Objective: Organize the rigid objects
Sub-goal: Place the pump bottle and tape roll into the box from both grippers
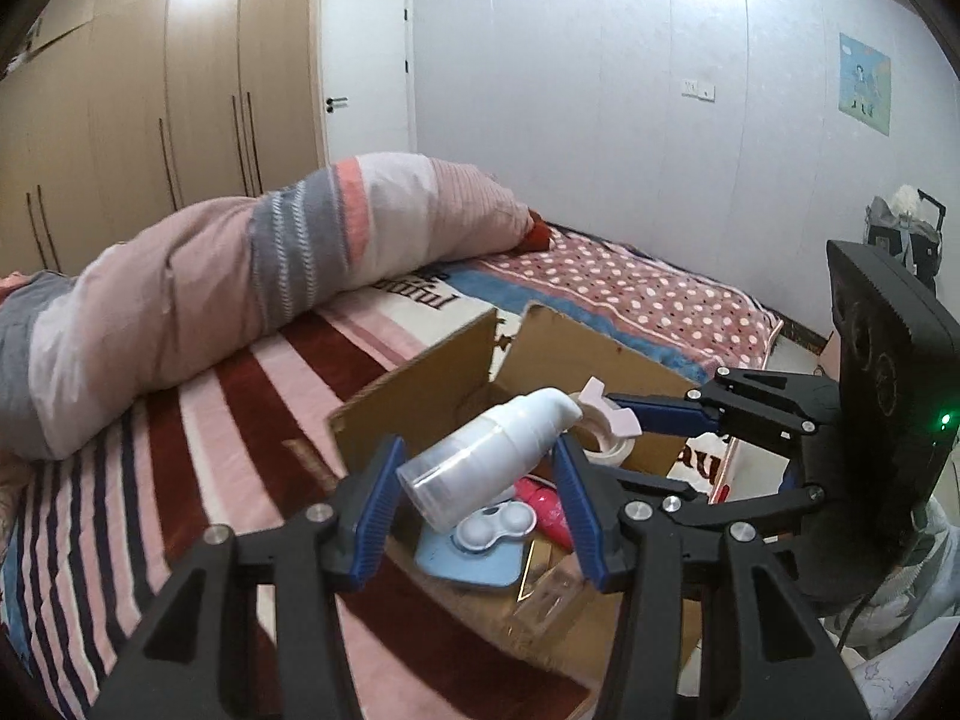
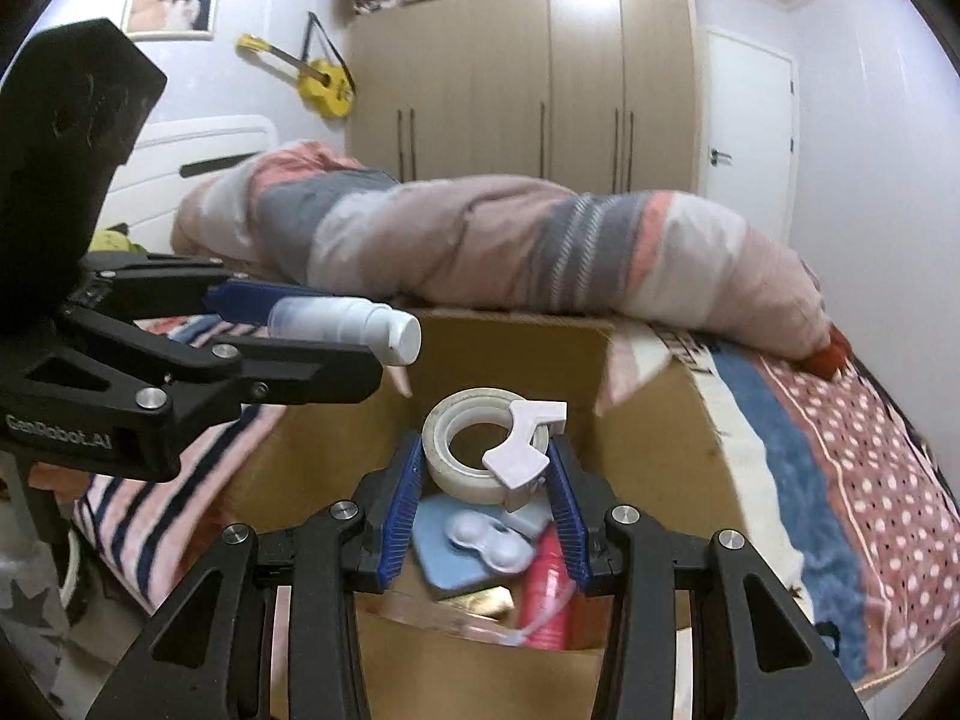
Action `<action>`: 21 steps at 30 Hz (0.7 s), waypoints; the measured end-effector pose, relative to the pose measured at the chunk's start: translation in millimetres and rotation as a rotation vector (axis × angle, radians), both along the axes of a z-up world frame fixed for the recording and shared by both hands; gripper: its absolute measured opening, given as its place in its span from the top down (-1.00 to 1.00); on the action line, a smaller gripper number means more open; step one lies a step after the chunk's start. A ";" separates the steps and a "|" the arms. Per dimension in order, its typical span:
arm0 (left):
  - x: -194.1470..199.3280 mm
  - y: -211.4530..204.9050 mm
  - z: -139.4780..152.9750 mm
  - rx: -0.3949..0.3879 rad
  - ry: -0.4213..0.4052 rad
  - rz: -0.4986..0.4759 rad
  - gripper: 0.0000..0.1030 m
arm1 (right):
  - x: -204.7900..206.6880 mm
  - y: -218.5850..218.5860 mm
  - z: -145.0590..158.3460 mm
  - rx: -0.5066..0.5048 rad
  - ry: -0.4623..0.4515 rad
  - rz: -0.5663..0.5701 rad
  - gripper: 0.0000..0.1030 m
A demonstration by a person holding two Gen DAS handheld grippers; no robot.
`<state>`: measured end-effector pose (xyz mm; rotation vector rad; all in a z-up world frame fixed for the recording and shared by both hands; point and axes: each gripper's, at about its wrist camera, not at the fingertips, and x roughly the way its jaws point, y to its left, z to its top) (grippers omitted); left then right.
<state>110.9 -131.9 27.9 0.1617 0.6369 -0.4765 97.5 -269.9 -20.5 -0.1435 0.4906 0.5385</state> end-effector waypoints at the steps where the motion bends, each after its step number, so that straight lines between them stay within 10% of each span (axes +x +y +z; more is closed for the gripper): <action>1: 4.6 -4.8 -4.2 0.006 0.012 -0.003 0.07 | 3.0 -2.8 -1.9 -0.002 0.009 -0.002 0.29; 21: 19.3 -8.0 -21.9 0.041 0.048 0.031 -0.15 | 19.2 -13.5 -25.3 0.006 0.078 0.008 -0.05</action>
